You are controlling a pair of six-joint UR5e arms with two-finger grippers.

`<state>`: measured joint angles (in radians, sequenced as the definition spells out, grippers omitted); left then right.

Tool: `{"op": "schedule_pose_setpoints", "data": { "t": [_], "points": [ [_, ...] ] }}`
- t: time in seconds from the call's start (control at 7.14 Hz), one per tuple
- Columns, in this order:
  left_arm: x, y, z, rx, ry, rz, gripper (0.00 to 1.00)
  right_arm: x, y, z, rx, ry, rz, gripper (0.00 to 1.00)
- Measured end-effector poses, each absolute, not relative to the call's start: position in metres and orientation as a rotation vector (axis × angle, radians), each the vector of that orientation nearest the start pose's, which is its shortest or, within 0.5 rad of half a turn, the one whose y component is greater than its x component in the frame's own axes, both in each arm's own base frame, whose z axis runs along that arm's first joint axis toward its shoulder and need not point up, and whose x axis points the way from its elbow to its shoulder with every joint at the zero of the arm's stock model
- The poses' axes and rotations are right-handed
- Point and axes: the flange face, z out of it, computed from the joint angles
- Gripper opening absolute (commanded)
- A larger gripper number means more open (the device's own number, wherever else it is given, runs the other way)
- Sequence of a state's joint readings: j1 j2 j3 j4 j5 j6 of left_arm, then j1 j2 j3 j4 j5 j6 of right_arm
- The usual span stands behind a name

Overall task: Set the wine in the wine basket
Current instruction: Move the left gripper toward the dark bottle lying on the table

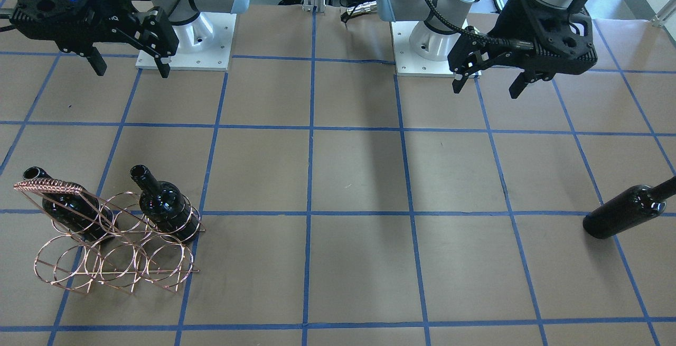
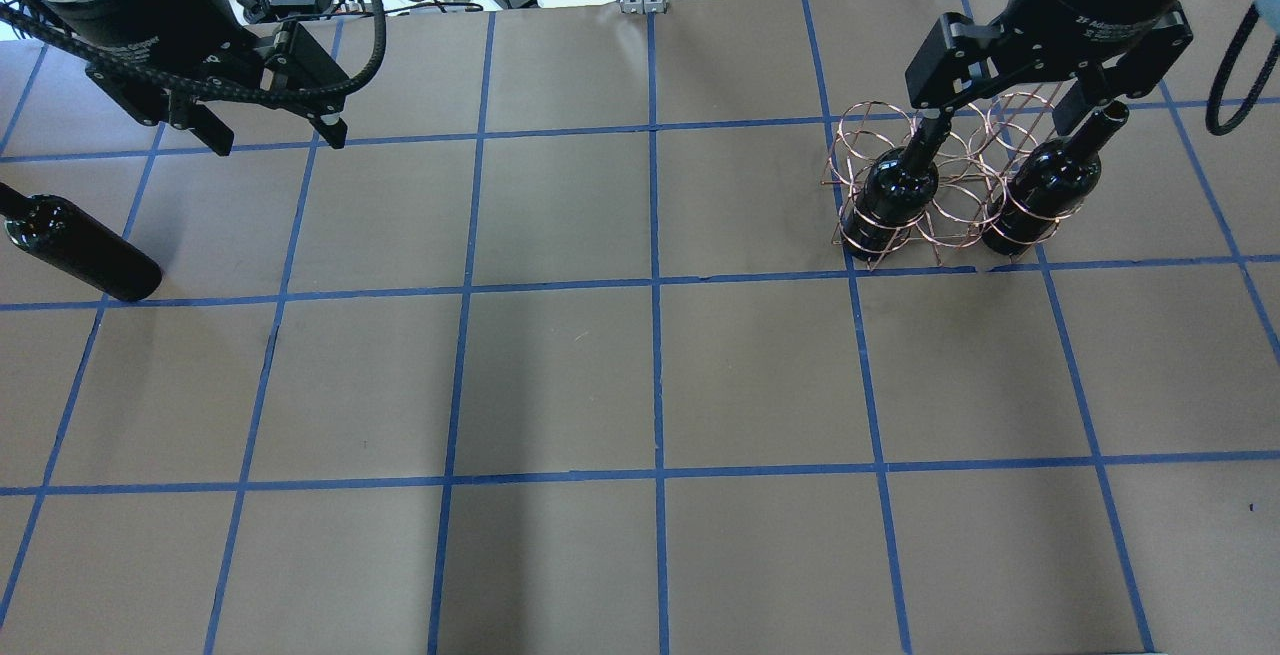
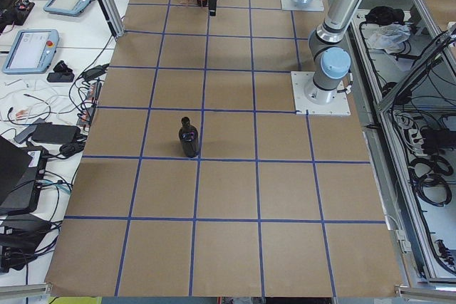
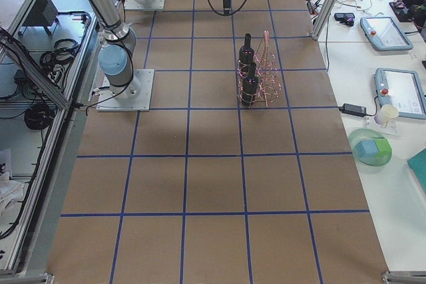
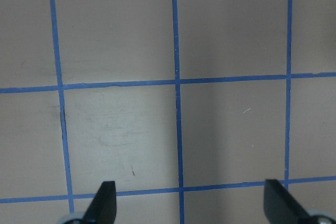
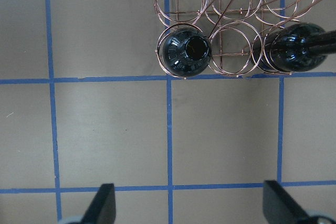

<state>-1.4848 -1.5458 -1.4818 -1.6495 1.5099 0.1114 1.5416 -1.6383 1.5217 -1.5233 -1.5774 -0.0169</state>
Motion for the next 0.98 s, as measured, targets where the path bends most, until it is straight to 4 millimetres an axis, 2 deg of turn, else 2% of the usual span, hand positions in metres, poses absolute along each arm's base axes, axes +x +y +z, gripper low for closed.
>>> {"op": "schedule_pose_setpoints", "data": {
  "t": [0.42, 0.56, 0.7, 0.84, 0.98],
  "points": [
    [-0.094, -0.494, 0.537, 0.007, 3.198, -0.077, 1.0, 0.119, -0.47, 0.54, 0.02, 3.147, -0.111, 1.0],
    [-0.085, -0.497, 0.54, -0.028, 3.191, -0.102, 1.0, 0.119, -0.47, 0.54, 0.02, 3.148, -0.111, 1.0],
    [-0.06, -0.504, 0.542, -0.087, 3.187, -0.122, 1.0, 0.119, -0.47, 0.54, 0.02, 3.148, -0.11, 1.0],
    [-0.018, -0.511, 0.54, -0.151, 3.19, -0.127, 1.0, 0.119, -0.471, 0.54, 0.02, 3.148, -0.109, 1.0],
    [0.032, -0.516, 0.535, -0.176, 3.192, -0.124, 1.0, 0.119, -0.471, 0.54, 0.02, 3.148, -0.109, 1.0]
  ]
}}
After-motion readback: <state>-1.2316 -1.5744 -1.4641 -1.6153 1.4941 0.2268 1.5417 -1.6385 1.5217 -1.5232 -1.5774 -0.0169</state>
